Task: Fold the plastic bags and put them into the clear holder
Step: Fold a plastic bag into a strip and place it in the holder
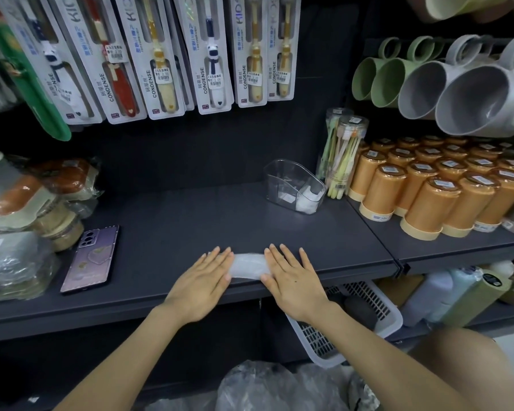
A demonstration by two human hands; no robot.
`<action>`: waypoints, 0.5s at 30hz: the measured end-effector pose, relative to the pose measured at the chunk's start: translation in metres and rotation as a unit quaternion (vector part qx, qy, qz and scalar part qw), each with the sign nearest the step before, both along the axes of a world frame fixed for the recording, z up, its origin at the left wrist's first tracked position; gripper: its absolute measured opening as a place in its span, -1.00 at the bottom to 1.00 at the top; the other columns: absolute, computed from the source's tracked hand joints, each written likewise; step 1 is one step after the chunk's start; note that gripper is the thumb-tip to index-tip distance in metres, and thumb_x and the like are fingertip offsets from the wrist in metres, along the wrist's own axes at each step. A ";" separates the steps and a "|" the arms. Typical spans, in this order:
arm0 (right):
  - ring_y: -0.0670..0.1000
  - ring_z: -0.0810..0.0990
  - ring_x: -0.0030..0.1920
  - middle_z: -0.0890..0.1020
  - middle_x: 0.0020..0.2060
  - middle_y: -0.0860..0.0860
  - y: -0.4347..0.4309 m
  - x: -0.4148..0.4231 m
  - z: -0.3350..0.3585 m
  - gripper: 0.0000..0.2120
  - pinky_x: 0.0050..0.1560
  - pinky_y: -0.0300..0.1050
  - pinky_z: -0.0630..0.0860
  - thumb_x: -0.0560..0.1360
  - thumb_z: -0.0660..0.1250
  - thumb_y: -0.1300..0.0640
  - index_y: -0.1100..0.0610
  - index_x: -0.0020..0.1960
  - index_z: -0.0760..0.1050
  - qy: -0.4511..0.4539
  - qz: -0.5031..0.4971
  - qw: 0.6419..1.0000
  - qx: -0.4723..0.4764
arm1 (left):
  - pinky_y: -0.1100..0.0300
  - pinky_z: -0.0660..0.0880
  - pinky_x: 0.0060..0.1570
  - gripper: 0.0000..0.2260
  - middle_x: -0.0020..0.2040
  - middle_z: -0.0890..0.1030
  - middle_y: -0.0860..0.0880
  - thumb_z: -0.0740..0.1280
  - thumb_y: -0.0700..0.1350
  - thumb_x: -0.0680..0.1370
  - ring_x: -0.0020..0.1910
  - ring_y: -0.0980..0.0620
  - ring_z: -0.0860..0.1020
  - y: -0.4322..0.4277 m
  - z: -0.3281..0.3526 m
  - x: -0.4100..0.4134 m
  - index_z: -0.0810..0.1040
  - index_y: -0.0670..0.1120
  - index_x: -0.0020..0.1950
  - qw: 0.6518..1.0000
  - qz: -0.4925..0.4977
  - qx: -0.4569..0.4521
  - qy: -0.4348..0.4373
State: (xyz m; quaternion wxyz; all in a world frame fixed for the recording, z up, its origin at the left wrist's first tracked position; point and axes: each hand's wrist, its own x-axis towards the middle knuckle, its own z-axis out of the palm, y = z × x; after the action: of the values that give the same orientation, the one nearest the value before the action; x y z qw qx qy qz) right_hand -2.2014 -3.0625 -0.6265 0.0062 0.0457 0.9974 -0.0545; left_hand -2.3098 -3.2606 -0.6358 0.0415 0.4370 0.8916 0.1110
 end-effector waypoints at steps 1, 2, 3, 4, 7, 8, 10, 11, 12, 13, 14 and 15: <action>-0.02 -0.21 0.55 -0.10 0.57 -0.02 0.001 -0.001 0.000 -0.04 0.47 0.06 -0.35 0.28 -0.65 -0.29 0.11 0.57 -0.20 -0.003 0.007 1.000 -0.003 | 0.44 -0.42 0.33 -0.15 0.50 -0.19 0.17 -0.62 0.40 0.29 0.50 0.21 -0.25 -0.002 0.000 -0.001 -0.24 0.05 0.49 1.000 0.004 -0.005 -0.004; -0.02 -0.22 0.55 -0.11 0.57 -0.03 0.004 -0.002 0.000 0.00 0.47 0.06 -0.34 0.25 -0.67 -0.32 0.09 0.57 -0.20 -0.010 0.015 1.000 -0.008 | 0.44 -0.43 0.32 -0.16 0.50 -0.20 0.17 -0.62 0.40 0.30 0.49 0.22 -0.25 -0.003 0.001 -0.001 -0.25 0.05 0.49 1.000 0.007 -0.006 -0.008; -0.03 -0.22 0.54 -0.11 0.57 -0.04 0.008 -0.002 0.001 0.04 0.48 0.07 -0.34 0.21 -0.71 -0.34 0.07 0.57 -0.20 -0.017 0.018 1.000 -0.014 | 0.44 -0.43 0.32 -0.15 0.50 -0.19 0.17 -0.62 0.40 0.30 0.48 0.23 -0.26 -0.003 0.001 -0.001 -0.24 0.05 0.49 1.000 0.010 -0.006 -0.010; -0.05 -0.23 0.54 -0.12 0.56 -0.06 0.014 -0.001 0.001 0.07 0.48 0.07 -0.33 0.18 -0.73 -0.36 0.05 0.57 -0.20 -0.025 0.012 0.999 -0.021 | 0.43 -0.42 0.33 -0.15 0.50 -0.19 0.17 -0.63 0.39 0.29 0.48 0.23 -0.26 -0.003 0.001 0.001 -0.24 0.04 0.49 1.000 0.012 -0.008 -0.009; -0.08 -0.18 0.54 -0.06 0.56 -0.05 0.029 0.007 0.004 -0.14 0.51 0.05 -0.29 0.41 -0.53 -0.34 0.05 0.58 -0.11 -0.030 -0.044 0.997 -0.064 | 0.42 -0.42 0.33 -0.09 0.50 -0.20 0.17 -0.66 0.38 0.27 0.48 0.24 -0.26 -0.001 0.002 0.004 -0.21 0.02 0.52 1.000 0.021 -0.015 0.000; -0.05 -0.09 0.55 0.03 0.56 -0.01 0.029 0.008 0.006 -0.28 0.52 0.06 -0.21 0.55 -0.36 -0.27 0.08 0.57 0.02 -0.013 -0.073 0.994 -0.083 | 0.41 -0.41 0.33 -0.07 0.50 -0.19 0.16 -0.66 0.38 0.26 0.47 0.24 -0.25 -0.001 0.002 0.004 -0.20 0.01 0.53 1.000 0.023 -0.016 0.002; 0.12 0.30 0.45 0.43 0.38 0.12 0.019 0.008 0.004 -0.49 0.42 0.10 0.17 0.66 -0.07 -0.09 0.18 0.32 0.48 0.093 -0.136 0.981 -0.107 | 0.38 -0.39 0.35 -0.06 0.51 -0.18 0.14 -0.66 0.39 0.26 0.47 0.23 -0.25 0.000 0.002 0.005 -0.19 0.01 0.53 0.999 0.024 -0.021 0.000; 0.20 0.50 0.23 0.61 0.13 0.14 0.010 0.005 0.002 -0.53 0.21 0.09 0.36 0.64 0.02 -0.04 0.20 0.04 0.63 0.163 -0.167 0.968 -0.090 | 0.36 -0.37 0.37 -0.06 0.52 -0.17 0.13 -0.66 0.39 0.26 0.47 0.22 -0.24 0.000 0.002 0.005 -0.18 0.00 0.53 0.999 0.025 -0.020 -0.002; 0.23 0.58 -0.03 0.65 -0.13 0.13 0.000 0.001 0.001 -0.53 -0.02 0.05 0.42 0.58 0.07 -0.03 0.20 -0.20 0.64 0.211 -0.194 0.956 -0.069 | 0.34 -0.35 0.39 -0.04 0.54 -0.15 0.11 -0.65 0.40 0.26 0.47 0.22 -0.24 0.000 0.002 0.005 -0.16 -0.01 0.55 0.999 0.027 -0.019 -0.003; 0.21 0.57 -0.19 0.61 -0.28 0.10 -0.008 -0.002 0.002 -0.53 -0.14 0.01 0.41 0.50 0.09 -0.06 0.18 -0.33 0.61 0.225 -0.213 0.950 -0.045 | 0.32 -0.33 0.40 -0.02 0.55 -0.14 0.09 -0.64 0.40 0.26 0.47 0.21 -0.23 0.000 0.002 0.006 -0.13 -0.02 0.56 0.999 0.029 -0.022 -0.003; 0.19 0.54 -0.23 0.59 -0.30 0.09 -0.015 -0.005 0.003 -0.56 -0.16 0.00 0.41 0.45 0.12 -0.08 0.17 -0.34 0.61 0.213 -0.234 0.948 -0.038 | 0.31 -0.33 0.40 0.00 0.55 -0.13 0.08 -0.65 0.40 0.26 0.47 0.21 -0.24 0.000 0.003 0.007 -0.12 -0.03 0.57 0.999 0.032 -0.023 -0.003; 0.18 0.54 -0.18 0.59 -0.25 0.09 -0.020 -0.008 0.005 -0.61 -0.11 0.00 0.42 0.44 0.17 -0.09 0.16 -0.28 0.62 0.184 -0.255 0.948 -0.054 | 0.31 -0.32 0.41 0.02 0.55 -0.13 0.08 -0.66 0.40 0.24 0.46 0.22 -0.24 0.000 0.003 0.007 -0.12 -0.03 0.57 0.999 0.037 -0.023 -0.002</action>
State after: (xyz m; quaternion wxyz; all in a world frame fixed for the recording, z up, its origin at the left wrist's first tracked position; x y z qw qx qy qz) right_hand -2.2094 -3.0826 -0.6219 -0.1887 0.2875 0.9319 -0.1153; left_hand -2.3023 -3.2601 -0.6326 0.0493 0.4023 0.9094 0.0929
